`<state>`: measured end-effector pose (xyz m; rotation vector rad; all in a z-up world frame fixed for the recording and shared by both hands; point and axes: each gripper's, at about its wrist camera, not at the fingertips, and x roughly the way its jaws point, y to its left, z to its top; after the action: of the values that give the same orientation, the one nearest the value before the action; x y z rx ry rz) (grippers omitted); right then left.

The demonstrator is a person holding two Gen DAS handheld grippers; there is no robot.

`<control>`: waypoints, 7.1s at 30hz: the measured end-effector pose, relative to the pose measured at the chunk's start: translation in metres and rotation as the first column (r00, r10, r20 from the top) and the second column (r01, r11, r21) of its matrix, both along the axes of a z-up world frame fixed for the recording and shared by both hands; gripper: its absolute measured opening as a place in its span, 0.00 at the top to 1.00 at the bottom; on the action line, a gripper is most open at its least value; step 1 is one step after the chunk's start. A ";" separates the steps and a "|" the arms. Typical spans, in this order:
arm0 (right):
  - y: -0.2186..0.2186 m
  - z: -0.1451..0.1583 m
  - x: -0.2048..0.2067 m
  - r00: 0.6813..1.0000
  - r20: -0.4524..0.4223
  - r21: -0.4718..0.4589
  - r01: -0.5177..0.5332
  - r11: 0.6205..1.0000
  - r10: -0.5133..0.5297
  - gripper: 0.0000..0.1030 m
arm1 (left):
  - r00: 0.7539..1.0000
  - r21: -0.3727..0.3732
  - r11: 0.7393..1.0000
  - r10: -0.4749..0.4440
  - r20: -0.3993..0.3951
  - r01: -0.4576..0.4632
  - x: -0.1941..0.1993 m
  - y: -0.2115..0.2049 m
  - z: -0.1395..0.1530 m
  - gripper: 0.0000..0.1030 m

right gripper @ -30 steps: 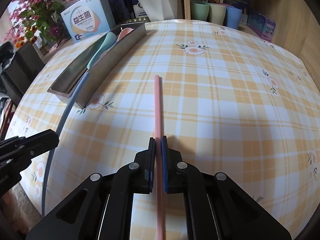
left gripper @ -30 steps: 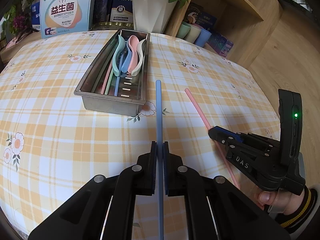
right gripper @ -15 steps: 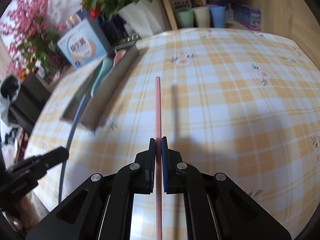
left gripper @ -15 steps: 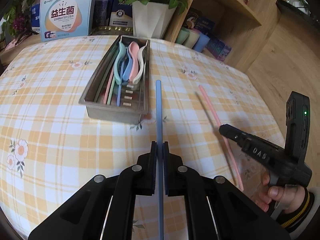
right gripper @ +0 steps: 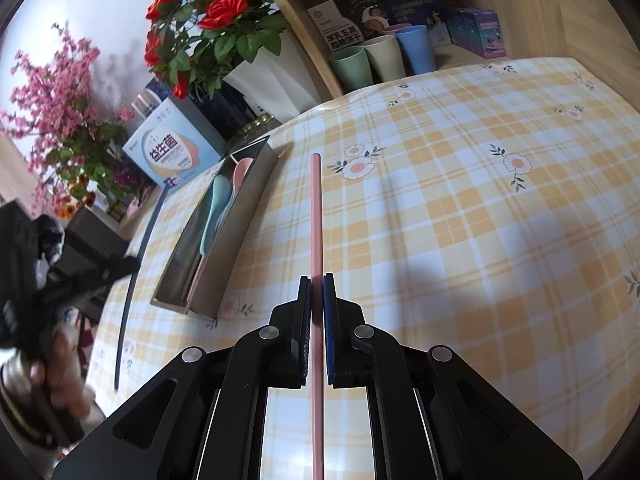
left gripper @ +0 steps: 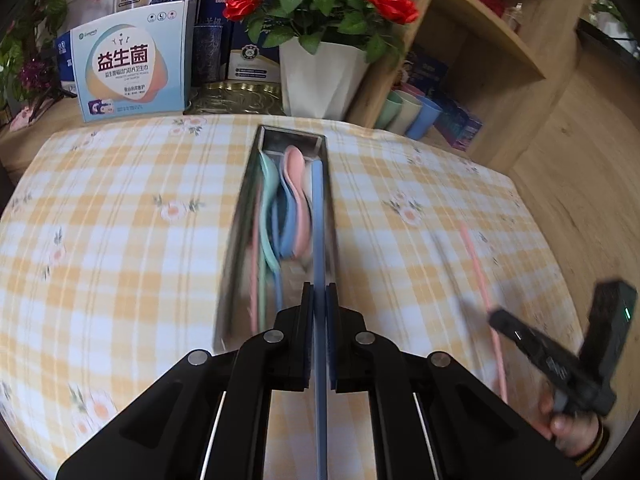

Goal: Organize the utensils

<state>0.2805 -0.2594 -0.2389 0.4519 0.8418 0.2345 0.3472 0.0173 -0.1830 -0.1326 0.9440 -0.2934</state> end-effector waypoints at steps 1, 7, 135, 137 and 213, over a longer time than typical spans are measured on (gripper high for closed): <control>-0.002 -0.001 0.000 1.000 0.000 0.006 0.003 1.000 -0.003 0.94 | 1.000 0.006 1.000 -0.001 -0.011 0.001 0.011 -0.001 -0.001 0.94; -0.021 -0.003 0.002 0.999 0.004 0.034 0.043 0.999 -0.043 0.94 | 0.996 0.049 0.999 0.015 -0.086 -0.011 0.063 -0.013 -0.019 0.94; 0.089 0.179 0.039 0.987 0.099 -0.292 -0.096 0.951 0.130 0.14 | 0.928 0.182 0.973 0.068 0.367 -0.143 -0.059 0.065 0.141 0.06; 0.082 0.192 0.028 0.983 0.136 -0.280 -0.084 0.956 0.126 0.14 | 0.915 0.168 0.974 0.072 0.396 -0.150 -0.065 0.060 0.154 0.06; 0.041 0.269 -0.082 0.902 0.432 -0.308 0.159 0.938 -0.012 0.14 | 0.861 0.121 0.980 0.078 0.503 -0.159 -0.147 0.018 0.213 0.06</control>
<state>0.1986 -0.2185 0.0298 0.1044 0.4159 0.0950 0.2004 0.0354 0.0302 0.0336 0.4377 -0.1241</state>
